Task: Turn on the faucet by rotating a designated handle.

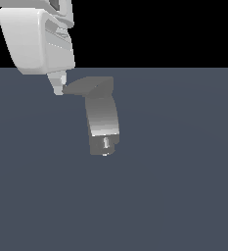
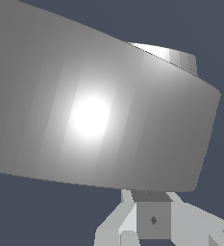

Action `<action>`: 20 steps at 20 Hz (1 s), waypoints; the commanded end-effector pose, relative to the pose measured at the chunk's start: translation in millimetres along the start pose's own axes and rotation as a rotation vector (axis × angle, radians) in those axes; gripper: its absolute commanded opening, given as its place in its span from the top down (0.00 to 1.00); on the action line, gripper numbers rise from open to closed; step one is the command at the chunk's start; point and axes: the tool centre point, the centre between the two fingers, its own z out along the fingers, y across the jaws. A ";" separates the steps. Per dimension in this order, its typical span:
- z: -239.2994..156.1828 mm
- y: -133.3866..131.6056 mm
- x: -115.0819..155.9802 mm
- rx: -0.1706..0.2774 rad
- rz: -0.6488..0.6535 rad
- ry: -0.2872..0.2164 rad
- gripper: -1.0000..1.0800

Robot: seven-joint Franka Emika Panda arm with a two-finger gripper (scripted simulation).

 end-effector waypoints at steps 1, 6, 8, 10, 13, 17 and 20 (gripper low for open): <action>-0.1 6.5 8.5 -0.002 0.006 0.001 1.00; 0.0 11.1 9.2 -0.001 -0.001 0.001 1.00; 0.0 11.8 19.8 -0.001 0.000 0.001 1.00; -0.1 12.7 30.2 -0.001 0.000 0.001 1.00; -0.1 13.8 46.8 -0.001 0.001 0.001 1.00; -0.2 15.4 68.9 -0.002 0.002 0.001 1.00; -0.2 16.5 86.1 -0.002 0.003 0.001 1.00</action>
